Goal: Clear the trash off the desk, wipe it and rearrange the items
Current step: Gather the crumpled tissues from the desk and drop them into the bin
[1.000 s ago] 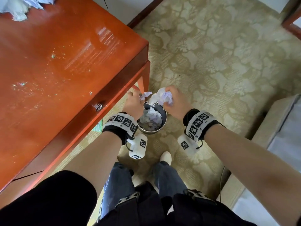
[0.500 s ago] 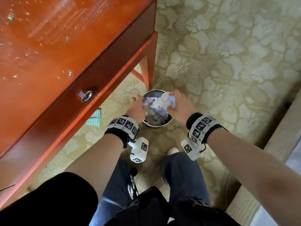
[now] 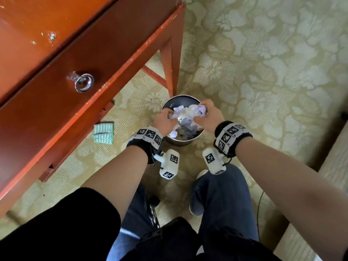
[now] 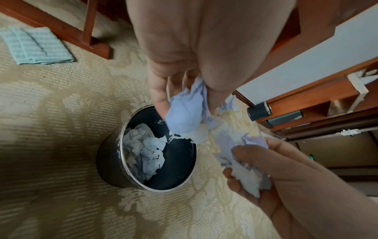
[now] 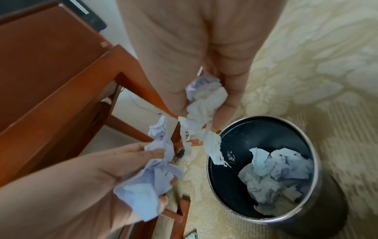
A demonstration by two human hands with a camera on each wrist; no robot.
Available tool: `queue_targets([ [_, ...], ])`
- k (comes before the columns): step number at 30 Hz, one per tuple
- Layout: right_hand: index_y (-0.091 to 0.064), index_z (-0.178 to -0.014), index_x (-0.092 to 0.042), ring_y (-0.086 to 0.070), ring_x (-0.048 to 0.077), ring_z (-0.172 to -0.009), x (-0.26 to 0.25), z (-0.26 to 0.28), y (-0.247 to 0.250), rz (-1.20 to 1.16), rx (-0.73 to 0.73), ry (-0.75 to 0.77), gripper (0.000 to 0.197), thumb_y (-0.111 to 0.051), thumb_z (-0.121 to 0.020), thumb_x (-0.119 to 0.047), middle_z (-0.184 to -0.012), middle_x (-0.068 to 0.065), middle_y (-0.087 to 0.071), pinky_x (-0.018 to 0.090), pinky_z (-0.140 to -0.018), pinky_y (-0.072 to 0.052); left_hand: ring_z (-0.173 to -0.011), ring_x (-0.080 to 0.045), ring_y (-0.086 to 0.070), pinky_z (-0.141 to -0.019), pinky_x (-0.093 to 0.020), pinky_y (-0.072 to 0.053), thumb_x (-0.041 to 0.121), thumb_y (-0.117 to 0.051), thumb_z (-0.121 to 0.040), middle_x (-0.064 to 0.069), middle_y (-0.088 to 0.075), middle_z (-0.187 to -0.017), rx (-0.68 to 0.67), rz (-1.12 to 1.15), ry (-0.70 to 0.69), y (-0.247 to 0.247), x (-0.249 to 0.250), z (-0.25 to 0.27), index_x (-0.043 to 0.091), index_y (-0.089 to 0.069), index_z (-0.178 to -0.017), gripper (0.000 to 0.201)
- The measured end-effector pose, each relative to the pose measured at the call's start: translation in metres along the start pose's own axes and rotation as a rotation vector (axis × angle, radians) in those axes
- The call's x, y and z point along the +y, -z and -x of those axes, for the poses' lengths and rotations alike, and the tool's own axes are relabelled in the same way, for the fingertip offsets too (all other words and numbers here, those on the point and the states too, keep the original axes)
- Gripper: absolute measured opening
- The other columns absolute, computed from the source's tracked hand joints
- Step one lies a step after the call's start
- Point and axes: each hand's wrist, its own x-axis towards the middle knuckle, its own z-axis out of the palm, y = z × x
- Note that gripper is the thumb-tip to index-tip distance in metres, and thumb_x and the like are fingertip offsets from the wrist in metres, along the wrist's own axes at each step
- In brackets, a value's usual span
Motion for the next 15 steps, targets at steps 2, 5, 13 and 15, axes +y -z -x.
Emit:
queue_targets([
  [2,-0.043,-0.116,-0.012,-0.051,0.017,-0.073,0.002,-0.003,0.000,-0.055,0.015,-0.049,0.037,-0.061,-0.084,-0.012,-0.090,0.003,-0.050,0.020,-0.051,-0.041,-0.115,-0.028,-0.051,-0.093,-0.033,-0.041,0.022,-0.054,-0.094,-0.012,-0.051,-0.128,0.013,0.022,0.046,0.000,0.001,-0.004,0.007,-0.042,-0.133,0.044],
  [5,-0.044,-0.116,-0.012,-0.054,0.013,-0.072,0.000,-0.010,-0.002,-0.221,-0.002,-0.168,0.035,-0.060,-0.085,-0.008,-0.088,0.000,-0.047,0.018,-0.041,-0.047,-0.117,-0.027,-0.051,-0.093,-0.030,-0.040,0.023,-0.054,-0.094,-0.012,-0.051,-0.127,0.030,0.092,0.109,0.000,0.001,-0.013,0.006,-0.041,-0.135,0.046],
  [13,-0.038,-0.138,-0.010,-0.057,0.024,-0.102,0.002,-0.031,-0.006,-0.517,-0.067,-0.386,0.055,-0.061,-0.088,-0.007,-0.118,0.007,-0.047,0.027,-0.063,-0.057,-0.093,-0.025,-0.051,-0.096,-0.046,-0.049,0.023,-0.054,-0.092,-0.008,-0.050,-0.094,-0.001,0.294,0.208,0.001,0.014,-0.023,0.011,-0.049,-0.119,0.031],
  [15,-0.030,-0.144,-0.011,-0.057,0.030,-0.109,0.000,-0.031,-0.004,-0.642,-0.100,-0.439,0.059,-0.057,-0.092,-0.009,-0.125,0.014,-0.046,0.034,-0.071,-0.056,-0.093,-0.026,-0.052,-0.092,-0.046,-0.051,0.027,-0.050,-0.094,-0.006,-0.051,-0.087,-0.008,0.330,0.204,0.000,0.018,-0.023,0.013,-0.055,-0.106,0.018],
])
